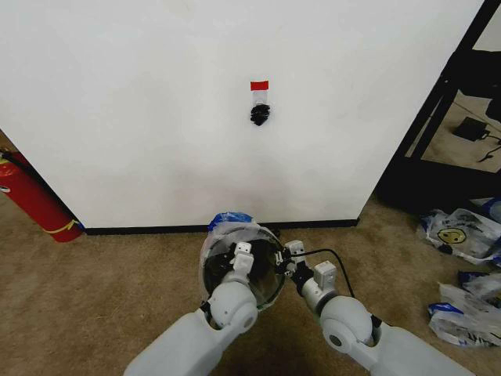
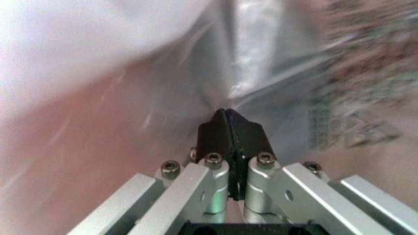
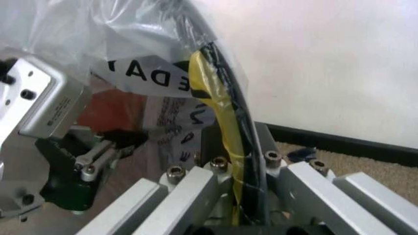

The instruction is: Pick up the garbage bag from the wall and place it over the trash bin.

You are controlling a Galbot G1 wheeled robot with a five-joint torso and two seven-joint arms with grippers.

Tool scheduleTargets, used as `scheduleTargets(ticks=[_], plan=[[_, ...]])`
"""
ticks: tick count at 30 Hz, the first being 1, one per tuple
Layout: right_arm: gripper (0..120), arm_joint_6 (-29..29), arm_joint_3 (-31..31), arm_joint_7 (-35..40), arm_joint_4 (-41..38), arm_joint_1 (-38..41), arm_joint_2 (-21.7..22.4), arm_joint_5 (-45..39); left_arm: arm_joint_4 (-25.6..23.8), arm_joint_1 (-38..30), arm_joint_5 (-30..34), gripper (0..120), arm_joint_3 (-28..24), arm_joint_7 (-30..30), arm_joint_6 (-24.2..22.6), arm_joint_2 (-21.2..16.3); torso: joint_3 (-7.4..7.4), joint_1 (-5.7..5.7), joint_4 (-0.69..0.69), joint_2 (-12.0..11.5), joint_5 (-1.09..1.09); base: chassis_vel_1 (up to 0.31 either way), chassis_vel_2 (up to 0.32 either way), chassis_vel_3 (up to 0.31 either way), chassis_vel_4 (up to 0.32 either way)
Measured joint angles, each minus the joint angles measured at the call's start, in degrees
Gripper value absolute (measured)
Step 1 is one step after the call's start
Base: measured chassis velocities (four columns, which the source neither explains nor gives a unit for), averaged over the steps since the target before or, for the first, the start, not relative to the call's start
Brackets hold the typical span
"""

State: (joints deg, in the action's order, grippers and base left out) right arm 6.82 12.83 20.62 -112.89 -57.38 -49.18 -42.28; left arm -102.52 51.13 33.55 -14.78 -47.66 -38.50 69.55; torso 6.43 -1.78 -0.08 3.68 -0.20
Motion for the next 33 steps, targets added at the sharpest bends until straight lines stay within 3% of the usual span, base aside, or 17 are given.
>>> scheduleTargets(ticks=[5,19,27,33], plan=[[0,-0.23,-1.47,-0.39,-1.02,-0.59,0.46,-0.83,0.20,1.51,0.18,0,0.93,0.53,0.05,-0.84,0.00,0.00,0.01,0.00,0.00,0.000,0.000,0.000,0.000],[0,-2.93,-1.69,-3.39,-2.34,-3.53,0.44,0.95,2.63,-0.18,0.87,0,-1.18,1.11,-0.29,1.84,0.00,0.00,0.00,0.00,0.00,0.000,0.000,0.000,0.000],[0,-3.27,-3.61,-3.98,-2.85,-5.95,1.55,2.04,3.91,-1.50,0.90,0,1.37,1.08,0.32,0.58,0.00,0.00,0.00,0.00,0.00,0.000,0.000,0.000,0.000],[0,-3.32,-4.23,-3.76,-3.35,-6.11,1.29,1.42,3.16,1.55,-0.14,0,2.71,1.63,0.16,0.13,0.00,0.01,0.00,0.00,0.01,0.000,0.000,0.000,0.000]])
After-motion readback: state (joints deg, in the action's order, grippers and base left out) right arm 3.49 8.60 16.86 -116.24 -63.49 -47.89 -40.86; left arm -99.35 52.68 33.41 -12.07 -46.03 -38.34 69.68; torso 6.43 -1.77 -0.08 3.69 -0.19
